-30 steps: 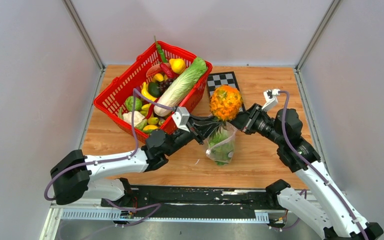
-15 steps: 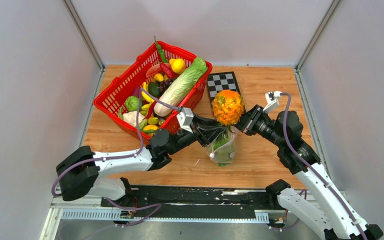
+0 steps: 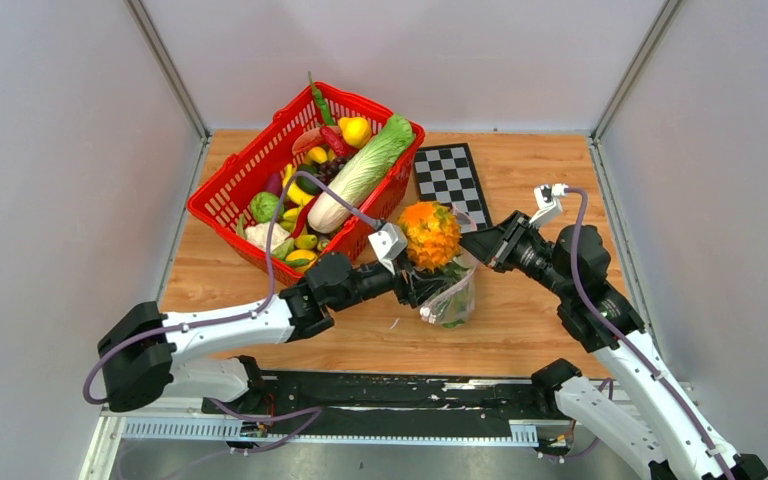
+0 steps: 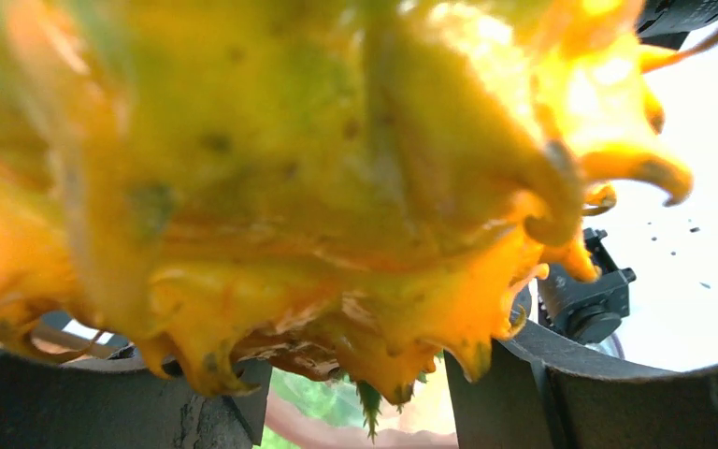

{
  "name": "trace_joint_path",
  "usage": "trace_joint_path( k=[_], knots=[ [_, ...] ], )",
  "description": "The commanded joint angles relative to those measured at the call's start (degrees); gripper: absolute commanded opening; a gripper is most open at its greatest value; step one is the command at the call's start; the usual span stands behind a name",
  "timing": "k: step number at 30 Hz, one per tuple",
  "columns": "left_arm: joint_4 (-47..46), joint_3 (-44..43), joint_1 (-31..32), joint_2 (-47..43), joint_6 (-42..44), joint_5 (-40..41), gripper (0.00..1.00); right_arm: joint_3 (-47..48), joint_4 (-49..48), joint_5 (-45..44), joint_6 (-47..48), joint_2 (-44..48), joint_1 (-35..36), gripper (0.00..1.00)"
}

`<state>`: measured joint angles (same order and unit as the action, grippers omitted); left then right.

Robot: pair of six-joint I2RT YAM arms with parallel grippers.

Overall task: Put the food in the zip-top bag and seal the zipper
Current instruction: Place the fake fruit in the zipper food storage bag.

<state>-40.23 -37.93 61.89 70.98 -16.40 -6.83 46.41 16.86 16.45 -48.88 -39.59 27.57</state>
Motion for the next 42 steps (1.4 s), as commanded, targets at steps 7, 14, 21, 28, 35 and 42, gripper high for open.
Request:
trace_joint_path(
  k=[7, 14, 21, 28, 35, 42],
  knots=[
    [26.3, -9.5, 0.3, -6.4, 14.4, 7.5, 0.7, 2.2, -0.2, -1.1, 3.6, 0.0, 0.3, 0.0],
    [37.4, -15.3, 0.3, -6.0, 19.4, 9.4, 0.75, 2.6, 0.0, -1.2, 4.1, -0.6, 0.3, 0.0],
    [42.1, -17.8, 0.3, -6.8, 21.1, 8.4, 0.86, 3.5, 0.8, -1.1, 5.0, -1.0, 0.2, 0.0],
    [47.5, -20.4, 0.2, -6.8, 24.0, 8.9, 0.89, 8.3, 8.9, -4.4, 10.3, -2.6, 0.2, 0.0],
    [48.0, -21.7, 0.2, -6.9, 24.4, 8.5, 0.92, 8.7, 12.2, -7.0, 11.5, -2.8, 0.3, 0.0],
    [48.2, -25.8, 0.2, -2.8, 24.8, 2.4, 0.96, 7.2, 5.9, 1.7, 10.5, -3.7, 0.2, 0.01]
  ],
)
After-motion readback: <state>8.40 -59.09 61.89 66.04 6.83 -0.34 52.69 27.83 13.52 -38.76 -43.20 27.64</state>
